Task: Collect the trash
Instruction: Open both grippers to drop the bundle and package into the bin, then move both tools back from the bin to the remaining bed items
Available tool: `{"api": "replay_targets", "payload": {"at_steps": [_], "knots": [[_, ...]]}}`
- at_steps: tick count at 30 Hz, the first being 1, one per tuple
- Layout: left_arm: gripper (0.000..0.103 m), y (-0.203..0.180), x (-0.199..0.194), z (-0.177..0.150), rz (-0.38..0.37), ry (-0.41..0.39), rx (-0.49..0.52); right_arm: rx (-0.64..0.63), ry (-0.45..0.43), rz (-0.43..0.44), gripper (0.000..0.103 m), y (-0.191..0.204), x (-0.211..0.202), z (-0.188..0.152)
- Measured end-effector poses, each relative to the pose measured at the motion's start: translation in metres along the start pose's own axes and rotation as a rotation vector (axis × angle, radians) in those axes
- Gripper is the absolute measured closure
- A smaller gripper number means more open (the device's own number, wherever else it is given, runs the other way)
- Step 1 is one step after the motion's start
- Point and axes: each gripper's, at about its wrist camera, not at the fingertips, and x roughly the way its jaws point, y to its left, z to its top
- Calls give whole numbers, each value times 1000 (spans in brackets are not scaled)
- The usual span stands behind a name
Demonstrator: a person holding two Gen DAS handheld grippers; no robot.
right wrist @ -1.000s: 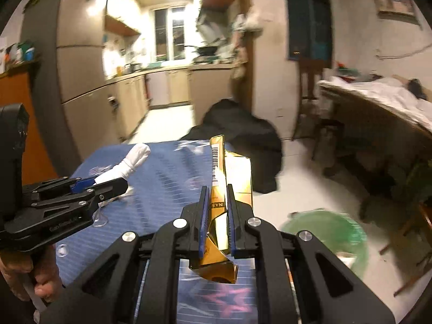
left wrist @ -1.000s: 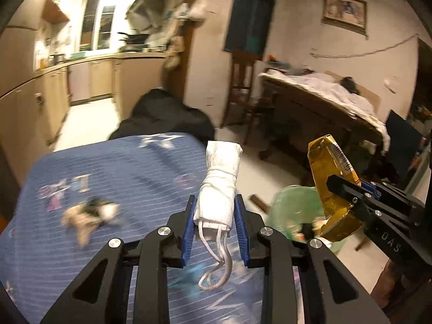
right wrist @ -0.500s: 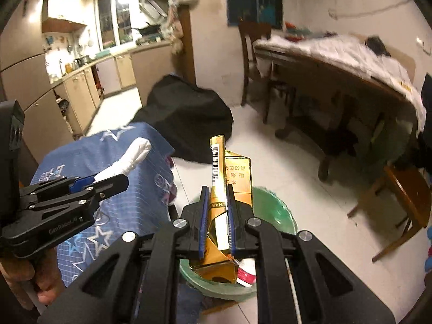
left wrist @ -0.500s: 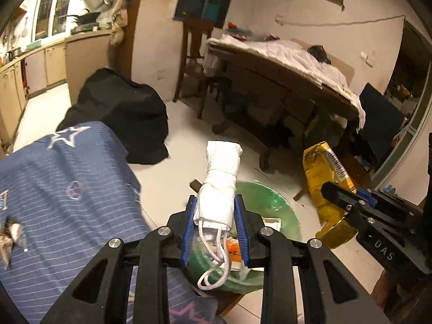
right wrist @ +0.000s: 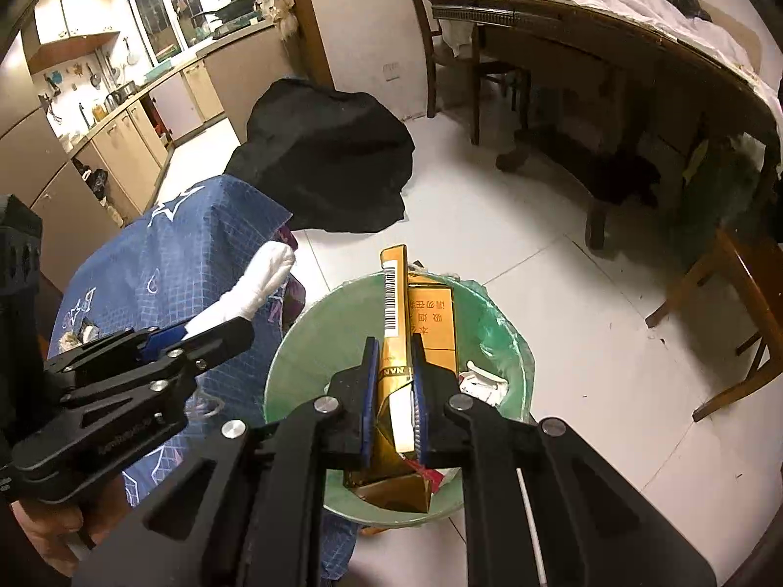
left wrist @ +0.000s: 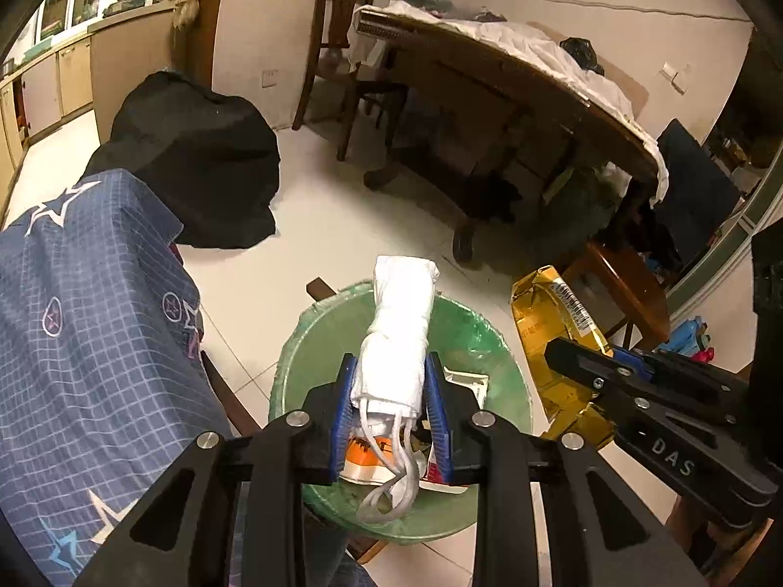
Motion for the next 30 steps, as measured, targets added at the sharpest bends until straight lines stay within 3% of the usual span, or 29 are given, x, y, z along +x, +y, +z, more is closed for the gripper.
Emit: {"api": "replay_targets", "payload": {"at_steps": [21,26,30], "knots": [[74,-10,33,-2,8,39,28,4,15,4,92,-21,10,5],[55,-8,41,-4,38,48,26,10,16,9,85,-23,12,4],[54,-4,44,-6,52,53,24,22,6,11,84,-29,12,2]]}}
